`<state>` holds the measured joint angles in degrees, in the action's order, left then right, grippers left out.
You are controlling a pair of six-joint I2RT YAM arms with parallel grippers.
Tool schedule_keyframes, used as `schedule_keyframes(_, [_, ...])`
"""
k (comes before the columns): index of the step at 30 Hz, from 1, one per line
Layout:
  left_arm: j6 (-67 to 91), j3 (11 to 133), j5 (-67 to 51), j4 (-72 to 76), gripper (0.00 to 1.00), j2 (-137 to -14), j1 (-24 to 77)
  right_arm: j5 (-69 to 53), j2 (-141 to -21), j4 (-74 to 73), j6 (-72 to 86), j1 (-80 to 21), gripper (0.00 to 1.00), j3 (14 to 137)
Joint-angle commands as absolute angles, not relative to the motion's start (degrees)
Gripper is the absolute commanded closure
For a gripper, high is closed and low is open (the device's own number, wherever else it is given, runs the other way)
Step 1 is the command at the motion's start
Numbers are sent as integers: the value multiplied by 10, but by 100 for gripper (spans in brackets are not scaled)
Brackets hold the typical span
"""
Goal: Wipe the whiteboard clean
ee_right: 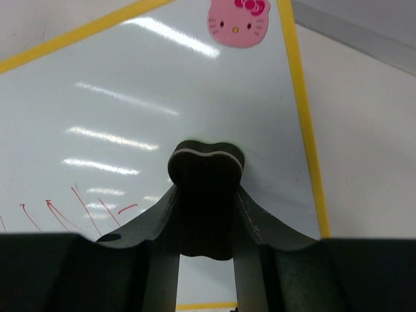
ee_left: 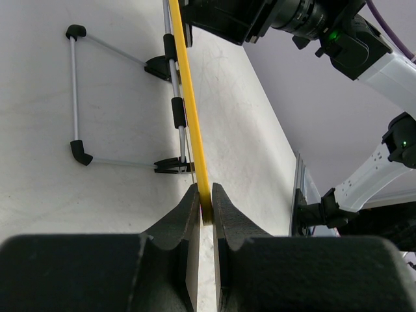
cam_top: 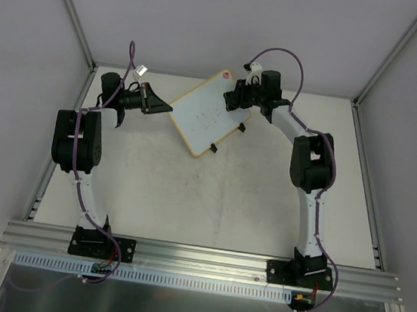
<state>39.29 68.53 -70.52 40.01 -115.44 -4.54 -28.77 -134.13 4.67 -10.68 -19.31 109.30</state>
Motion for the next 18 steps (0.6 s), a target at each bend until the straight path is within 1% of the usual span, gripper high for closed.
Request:
schedule_keyframes(1, [364,686,-744,399,100,-1135,-23,-296,-1308,-34,-123,-200,100,1064])
schedule_keyframes(7, [364,687,-744,399,100,-1136,-22,-288,-1304,-88,-141,-207,100,1053])
schedule_keyframes(14, [365,688,-744,399,100,-1137,-22,-269,-1281,-104,-149,-220,100,1014])
schedule_keyframes(18, [365,688,-744,399,100,-1138,-22,-253,-1277,-103,-156,-232,100,1014])
